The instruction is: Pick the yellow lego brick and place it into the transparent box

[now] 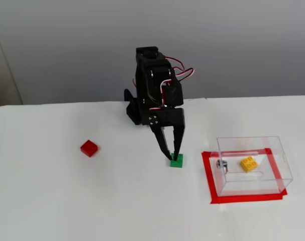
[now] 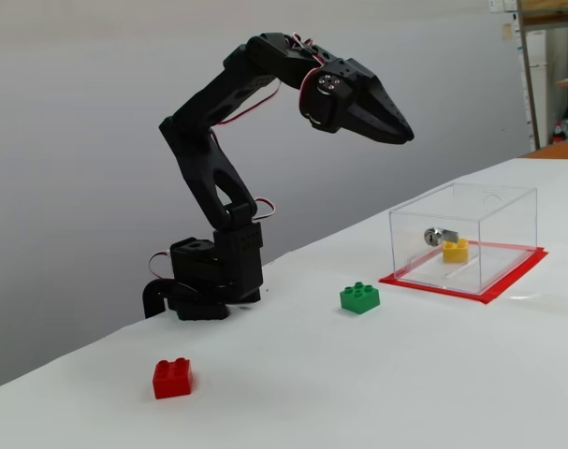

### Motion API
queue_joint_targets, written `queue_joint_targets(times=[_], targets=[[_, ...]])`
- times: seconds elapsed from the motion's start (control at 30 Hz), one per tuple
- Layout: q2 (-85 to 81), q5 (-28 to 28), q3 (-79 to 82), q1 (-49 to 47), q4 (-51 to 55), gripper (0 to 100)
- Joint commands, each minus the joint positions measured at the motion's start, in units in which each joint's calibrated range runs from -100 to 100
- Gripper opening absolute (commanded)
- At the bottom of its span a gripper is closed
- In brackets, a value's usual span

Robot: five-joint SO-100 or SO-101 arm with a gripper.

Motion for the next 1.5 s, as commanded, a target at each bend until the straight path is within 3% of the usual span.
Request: queue_joint_targets(times=[0.0,0.3,0.73,1.47], targets=[[-3.75,2.70,2.28,2.41,0.13,2],[-12.66,7.61,18.83,6.11,0.13,2],[-31.33,7.61,45.41,6.26,0.21,2],[-55.94,7.61,72.53,5.52,-0.74,2]])
